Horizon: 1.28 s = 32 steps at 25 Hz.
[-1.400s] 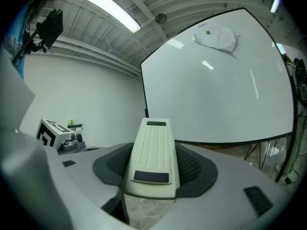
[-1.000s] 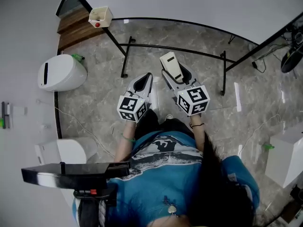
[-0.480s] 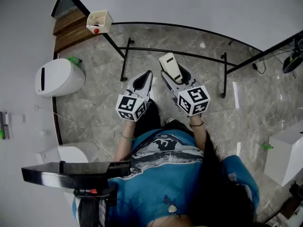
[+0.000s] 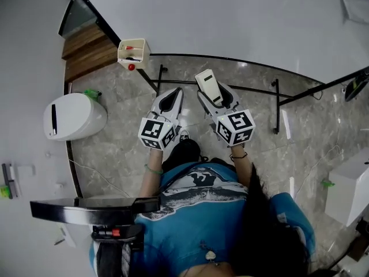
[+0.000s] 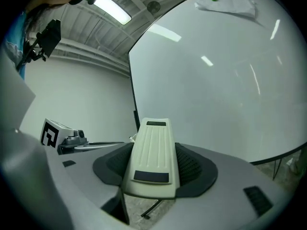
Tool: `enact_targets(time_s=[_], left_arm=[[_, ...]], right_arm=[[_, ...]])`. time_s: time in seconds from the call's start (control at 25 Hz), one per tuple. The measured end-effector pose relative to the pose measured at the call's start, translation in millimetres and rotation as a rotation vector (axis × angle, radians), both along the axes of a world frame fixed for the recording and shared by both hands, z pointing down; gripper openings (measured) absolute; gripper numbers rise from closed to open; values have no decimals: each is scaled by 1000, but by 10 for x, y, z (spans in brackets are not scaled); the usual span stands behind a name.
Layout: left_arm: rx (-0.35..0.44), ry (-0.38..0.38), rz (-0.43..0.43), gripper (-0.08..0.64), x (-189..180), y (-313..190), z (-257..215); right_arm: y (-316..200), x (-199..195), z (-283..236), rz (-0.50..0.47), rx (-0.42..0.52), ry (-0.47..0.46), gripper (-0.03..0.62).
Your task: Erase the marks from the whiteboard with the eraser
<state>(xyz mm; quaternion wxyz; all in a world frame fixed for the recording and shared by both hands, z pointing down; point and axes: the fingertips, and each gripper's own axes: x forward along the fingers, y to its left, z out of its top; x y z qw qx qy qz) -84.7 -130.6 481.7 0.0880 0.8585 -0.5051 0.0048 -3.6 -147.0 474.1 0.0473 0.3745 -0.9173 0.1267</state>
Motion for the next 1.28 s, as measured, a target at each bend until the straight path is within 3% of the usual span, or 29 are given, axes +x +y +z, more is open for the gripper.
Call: enact_targets(time_s=[0.2, 0.48, 0.68, 1.0, 1.28], left_arm=[[-8, 14, 57, 5, -342, -389, 28], [-19, 6, 167, 5, -515, -792, 120], [-28, 18, 208, 5, -455, -832, 184], [-20, 14, 229, 5, -433, -887, 109], [-12, 10, 235, 5, -264, -1019, 29]], right_arm=[[-359, -356, -79, 43, 24, 33, 264], [-774, -510, -144, 157, 71, 75, 264], [-949, -328, -423, 225, 174, 144, 264], [-1401, 117, -1305, 364, 398, 234, 264], [-1611, 407, -1935, 393, 556, 307, 264]])
